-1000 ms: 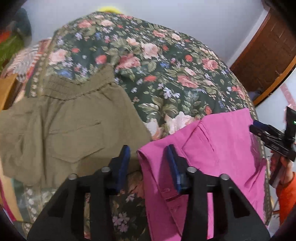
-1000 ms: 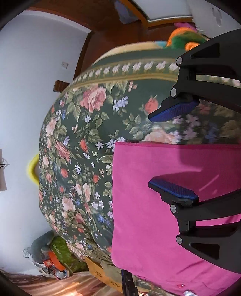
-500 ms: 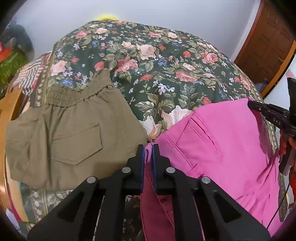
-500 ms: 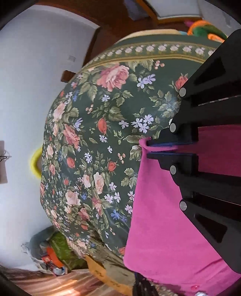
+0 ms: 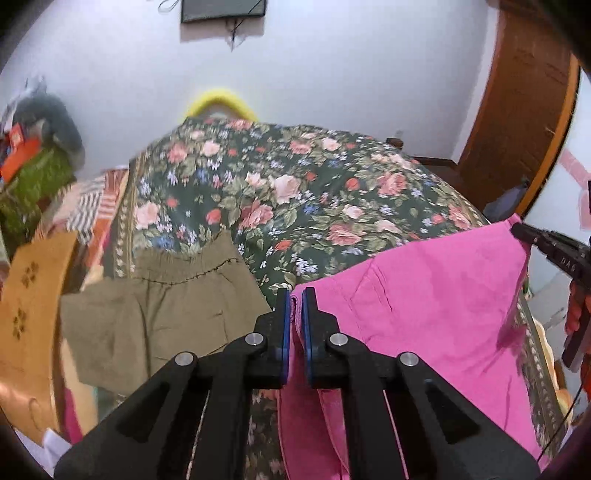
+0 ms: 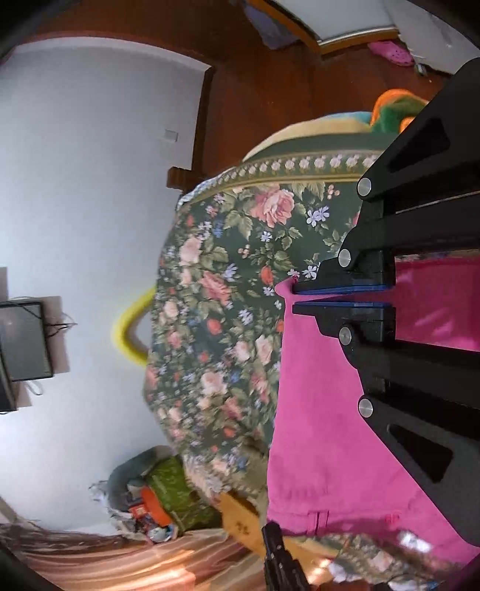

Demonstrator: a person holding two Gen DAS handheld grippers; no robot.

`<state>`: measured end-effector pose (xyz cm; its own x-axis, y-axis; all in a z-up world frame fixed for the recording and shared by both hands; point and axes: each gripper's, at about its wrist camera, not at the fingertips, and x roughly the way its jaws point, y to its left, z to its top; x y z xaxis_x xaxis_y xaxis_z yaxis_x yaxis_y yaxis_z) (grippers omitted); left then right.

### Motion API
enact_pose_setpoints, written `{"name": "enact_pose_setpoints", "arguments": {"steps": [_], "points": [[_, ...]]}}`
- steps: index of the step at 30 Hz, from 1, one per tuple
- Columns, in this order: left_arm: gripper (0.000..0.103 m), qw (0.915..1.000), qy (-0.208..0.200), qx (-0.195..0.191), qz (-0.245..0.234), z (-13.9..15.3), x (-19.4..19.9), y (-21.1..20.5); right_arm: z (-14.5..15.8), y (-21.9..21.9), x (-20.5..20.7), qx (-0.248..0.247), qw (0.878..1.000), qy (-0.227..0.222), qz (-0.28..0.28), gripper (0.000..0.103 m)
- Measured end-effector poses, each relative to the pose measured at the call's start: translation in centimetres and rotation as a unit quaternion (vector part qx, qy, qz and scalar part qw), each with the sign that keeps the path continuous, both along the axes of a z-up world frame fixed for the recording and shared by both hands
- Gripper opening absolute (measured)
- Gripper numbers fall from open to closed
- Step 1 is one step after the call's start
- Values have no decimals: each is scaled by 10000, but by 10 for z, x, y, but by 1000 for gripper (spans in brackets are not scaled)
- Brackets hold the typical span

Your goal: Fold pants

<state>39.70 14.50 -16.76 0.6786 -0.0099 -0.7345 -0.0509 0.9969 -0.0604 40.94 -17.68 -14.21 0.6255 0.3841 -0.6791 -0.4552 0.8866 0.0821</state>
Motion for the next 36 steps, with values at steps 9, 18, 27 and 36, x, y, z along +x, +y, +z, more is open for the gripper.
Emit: {"name": "enact_pose_setpoints", "arguments": {"steps": [9,18,27,36], "points": [[6,9994,-82,247,-229,26,-74,-25,30,-36,-76,322,9995,-31,52,3],[5,9975,-42,519,-471,27,-162,-53,27,-60,-155,418,9989,114,161,3],[5,9962,250,490,-675,5,-226,-73,3,-74,-219,521,9978,390,129,3],[5,9915,815,489,-887,-33,-261,-82,-49,-84,-258,45,9958,915,-45,3]]}}
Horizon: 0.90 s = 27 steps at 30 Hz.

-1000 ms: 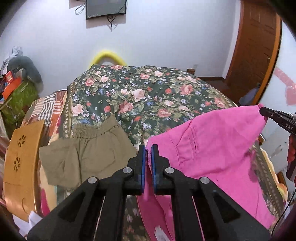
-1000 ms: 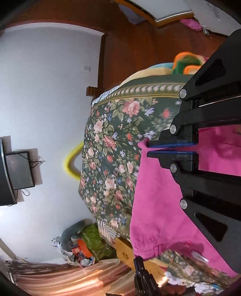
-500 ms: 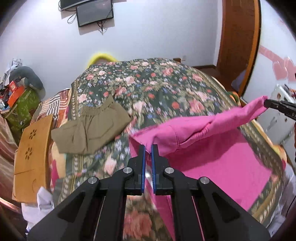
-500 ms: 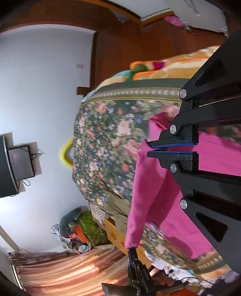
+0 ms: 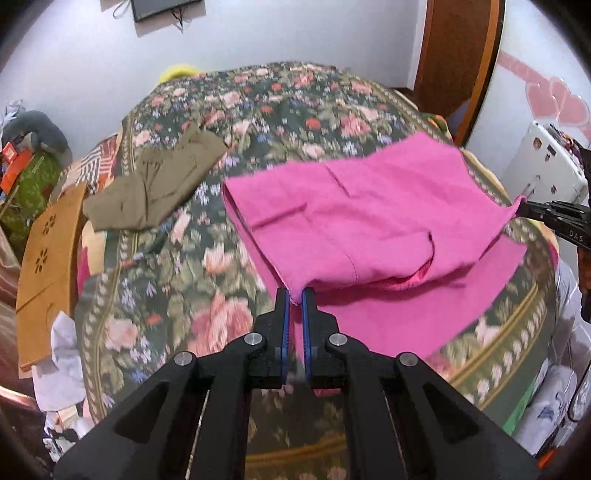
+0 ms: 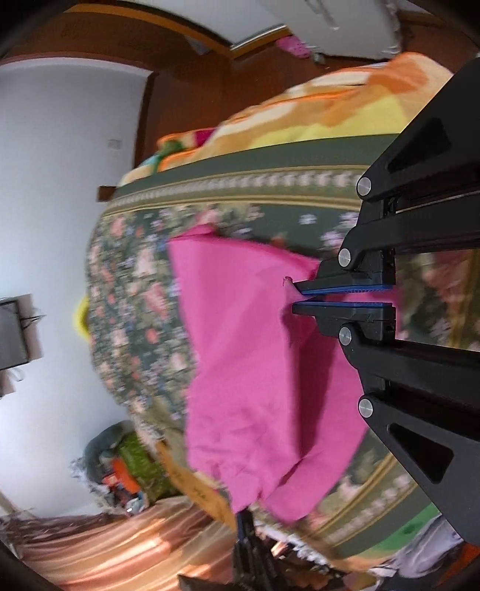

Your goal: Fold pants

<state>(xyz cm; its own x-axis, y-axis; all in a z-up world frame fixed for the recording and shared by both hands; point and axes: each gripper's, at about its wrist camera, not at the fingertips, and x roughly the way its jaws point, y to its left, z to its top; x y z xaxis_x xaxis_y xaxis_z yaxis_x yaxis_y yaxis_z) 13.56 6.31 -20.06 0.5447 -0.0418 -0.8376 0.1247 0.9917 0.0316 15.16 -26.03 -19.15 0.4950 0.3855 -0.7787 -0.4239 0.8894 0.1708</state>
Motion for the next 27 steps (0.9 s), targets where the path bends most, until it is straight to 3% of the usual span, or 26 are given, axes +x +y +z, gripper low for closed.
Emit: {"name": "enact_pose_setpoints", "arguments": {"steps": [6,9,11,13,14,17,20,24,27], "points": [[6,9999,69,70,-20,-2,-10,2,-11,-6,-20,-311,9995,95,55,3],[14,9995,-117,281,-100,11,-12,2,0,-6,-27,-483,9987,-94,97,5],[31,9990,-257,354,-92,21,-14,3,8,-6,-31,-378,9990,-205,132,19],[43,9984,-376,400,-122,30,-13,0,15,-5,-34,-250,9992,-287,73,37],[47,9979,-446,443,-162,34,-13,-2,19,-1,-35,-218,9991,-342,105,40],[52,9963,-525,527,-421,40,-12,-20,24,18,-37,-247,9977,-494,391,40],[63,9947,-350,656,-717,33,-9,-47,20,39,-36,-329,9959,-473,697,41],[63,9822,-219,1314,-1323,8,-7,-87,8,63,-34,-352,9933,-335,1044,41],[63,9750,82,1561,-1580,-13,-2,-106,0,77,-35,-402,9911,-233,1248,41]]}}
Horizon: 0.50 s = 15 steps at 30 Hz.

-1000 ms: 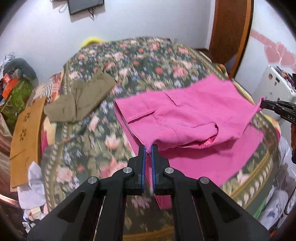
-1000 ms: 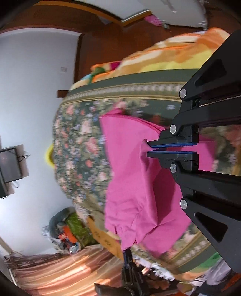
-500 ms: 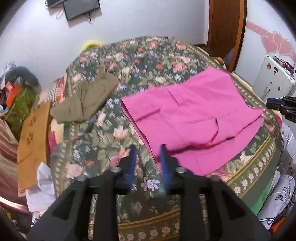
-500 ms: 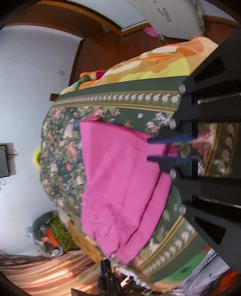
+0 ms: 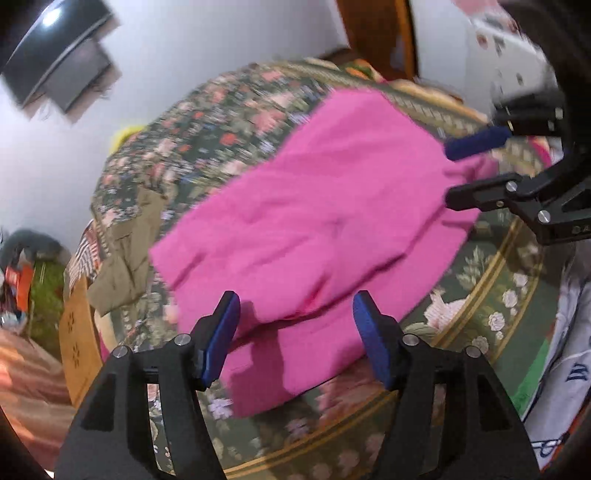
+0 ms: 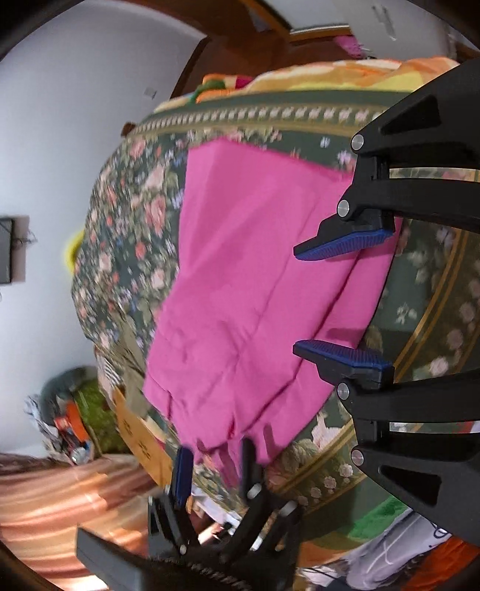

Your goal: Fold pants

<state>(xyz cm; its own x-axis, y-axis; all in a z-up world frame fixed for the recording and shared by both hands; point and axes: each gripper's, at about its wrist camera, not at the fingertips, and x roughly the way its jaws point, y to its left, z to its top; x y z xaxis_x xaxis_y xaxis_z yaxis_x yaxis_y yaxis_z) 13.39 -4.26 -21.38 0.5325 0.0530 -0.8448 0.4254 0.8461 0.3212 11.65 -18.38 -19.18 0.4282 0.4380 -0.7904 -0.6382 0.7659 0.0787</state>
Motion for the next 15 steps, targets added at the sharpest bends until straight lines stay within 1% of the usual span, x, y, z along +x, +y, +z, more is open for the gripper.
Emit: {"name": "enact_pose_setpoints", "arguments": {"steps": [2,4,7,10,15], "points": [[63,9997,-12,190,-151,-9,2,-10,-6,7,-1,-67,9999,64,122,41],[63,9994,-38,231,-236,-12,6,-16,-10,12,-2,-119,9996,128,232,41],[63,9997,120,-71,-186,-9,18,-16,-17,19,-2,-189,9990,196,342,41],[60,9997,105,-211,-67,-5,28,-12,-23,23,0,-251,9987,241,383,41],[60,9971,235,-707,162,6,39,2,-25,26,5,-137,9984,248,496,41]]}}
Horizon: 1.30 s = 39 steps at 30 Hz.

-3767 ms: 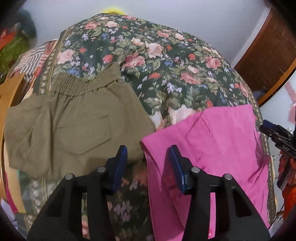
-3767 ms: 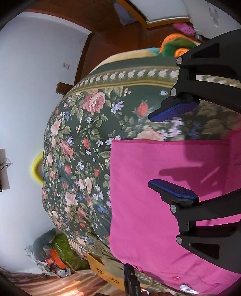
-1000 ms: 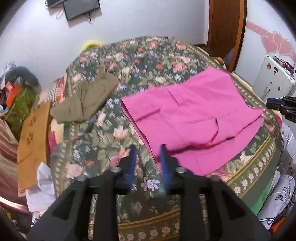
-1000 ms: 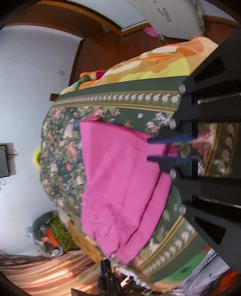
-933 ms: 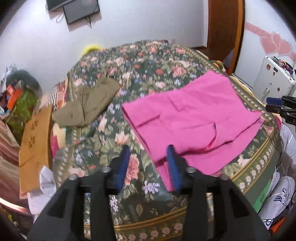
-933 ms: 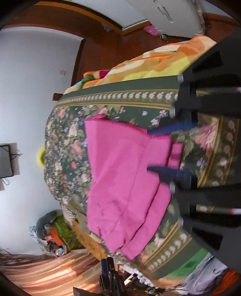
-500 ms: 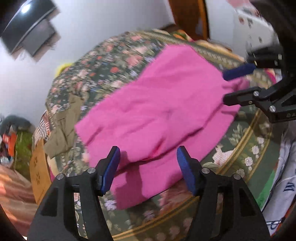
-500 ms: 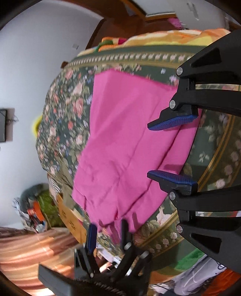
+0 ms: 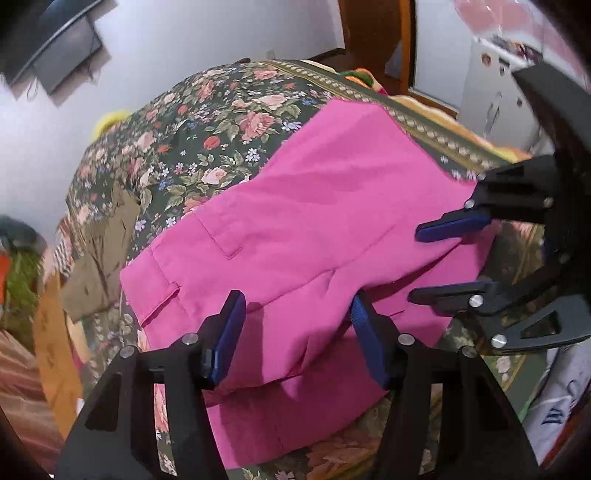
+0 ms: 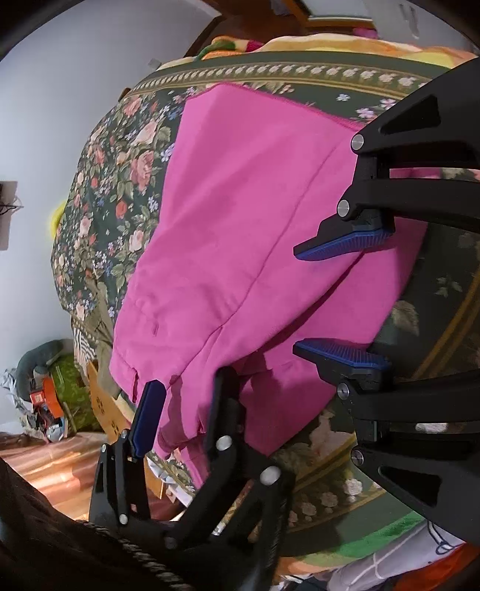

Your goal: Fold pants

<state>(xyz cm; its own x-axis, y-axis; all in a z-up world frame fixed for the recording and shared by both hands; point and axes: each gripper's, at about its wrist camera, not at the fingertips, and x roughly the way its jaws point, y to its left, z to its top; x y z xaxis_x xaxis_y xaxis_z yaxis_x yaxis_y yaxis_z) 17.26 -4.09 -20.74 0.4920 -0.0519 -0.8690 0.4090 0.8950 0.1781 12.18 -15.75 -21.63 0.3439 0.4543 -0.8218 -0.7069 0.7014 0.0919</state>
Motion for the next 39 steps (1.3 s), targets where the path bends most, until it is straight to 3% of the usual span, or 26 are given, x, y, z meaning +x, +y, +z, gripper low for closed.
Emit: {"name": "enact_pose_setpoints", "arguments": {"steps": [2,3,4,8,9,11,14,20,30,35,39], "points": [[60,10000,34,-72,-11,0,-2,2,-1,0,7,54,9999,15,-116,35],[60,10000,52,-72,-30,-1,-3,1,-1,-1,9,78,9998,21,-169,27],[60,9999,74,-62,-66,-3,-6,0,-2,-1,13,109,9997,59,-198,11],[58,9996,-60,216,-193,-13,-19,-9,2,-1,16,256,9994,71,-223,6],[54,9992,-122,339,-182,-16,-19,-10,4,-1,15,287,9993,30,-219,5],[27,9985,-156,507,-148,-20,-18,-11,10,-2,12,345,9992,-32,-200,5],[12,9984,-265,487,-71,-16,-18,-8,16,-3,7,388,9992,-53,-113,5],[10,9985,-370,262,-294,5,-38,-12,24,-6,-7,320,9993,-186,-54,4],[11,9997,-23,161,-153,-15,-49,-14,2,-9,-20,99,9999,78,-52,6],[12,9996,134,-235,-87,0,-55,-3,16,-16,-19,140,9993,281,-202,12],[12,9988,-9,-482,56,21,-61,10,31,-23,-19,408,9982,318,-297,19]]}}
